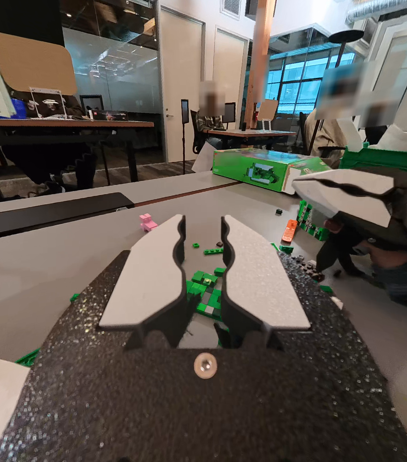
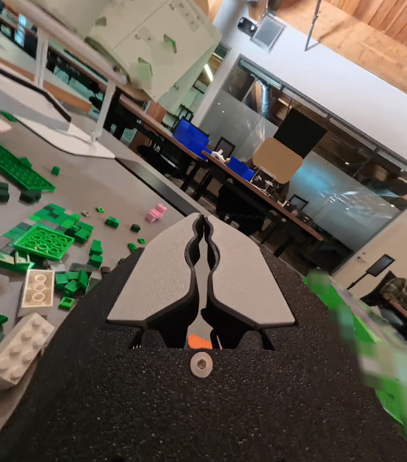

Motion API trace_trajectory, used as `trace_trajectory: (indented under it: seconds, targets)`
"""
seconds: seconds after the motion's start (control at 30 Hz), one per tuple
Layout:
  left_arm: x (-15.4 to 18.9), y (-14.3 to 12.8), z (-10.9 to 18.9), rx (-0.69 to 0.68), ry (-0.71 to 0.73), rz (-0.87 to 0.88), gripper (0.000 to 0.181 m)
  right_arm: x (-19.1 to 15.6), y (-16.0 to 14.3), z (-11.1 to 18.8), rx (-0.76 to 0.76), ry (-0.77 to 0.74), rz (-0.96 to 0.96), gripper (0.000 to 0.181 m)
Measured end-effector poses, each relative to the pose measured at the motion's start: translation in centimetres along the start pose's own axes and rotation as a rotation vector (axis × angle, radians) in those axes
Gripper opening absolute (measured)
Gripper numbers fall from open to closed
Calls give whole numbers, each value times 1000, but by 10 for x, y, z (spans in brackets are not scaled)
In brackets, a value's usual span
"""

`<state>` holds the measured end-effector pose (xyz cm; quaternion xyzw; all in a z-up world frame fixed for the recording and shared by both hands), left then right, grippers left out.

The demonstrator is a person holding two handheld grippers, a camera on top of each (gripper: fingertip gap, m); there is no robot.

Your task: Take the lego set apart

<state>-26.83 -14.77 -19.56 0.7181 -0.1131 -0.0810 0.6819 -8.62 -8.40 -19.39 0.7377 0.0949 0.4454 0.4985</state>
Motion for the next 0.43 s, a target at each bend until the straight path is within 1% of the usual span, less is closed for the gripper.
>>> trace_trajectory:
  seconds: [0.07, 0.17, 0.33, 0.43]
  targets:
    - [1, 0, 0, 0, 1, -14, 24, -2, 1, -1, 2, 7, 34, 0]
    - [2, 0, 1, 2, 1, -24, 20, -4, 5, 1, 42, 23, 30, 0]
    - [0, 0, 1, -2, 22, -35, 15, -1, 0, 2, 36, 18, -24, 0]
    - [2, -1, 1, -8, 4, -40, 7, 2, -1, 3, 37, 9, -53, 0]
Point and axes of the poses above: each gripper's, where its closed fingertips meet, z back along the fingers, y out of its top, x = y × z across the jaws, the point moved 6 cm from there along z, back along the fingers, and after that the axes turned 4 degrees about y, right-handed, at the moved point
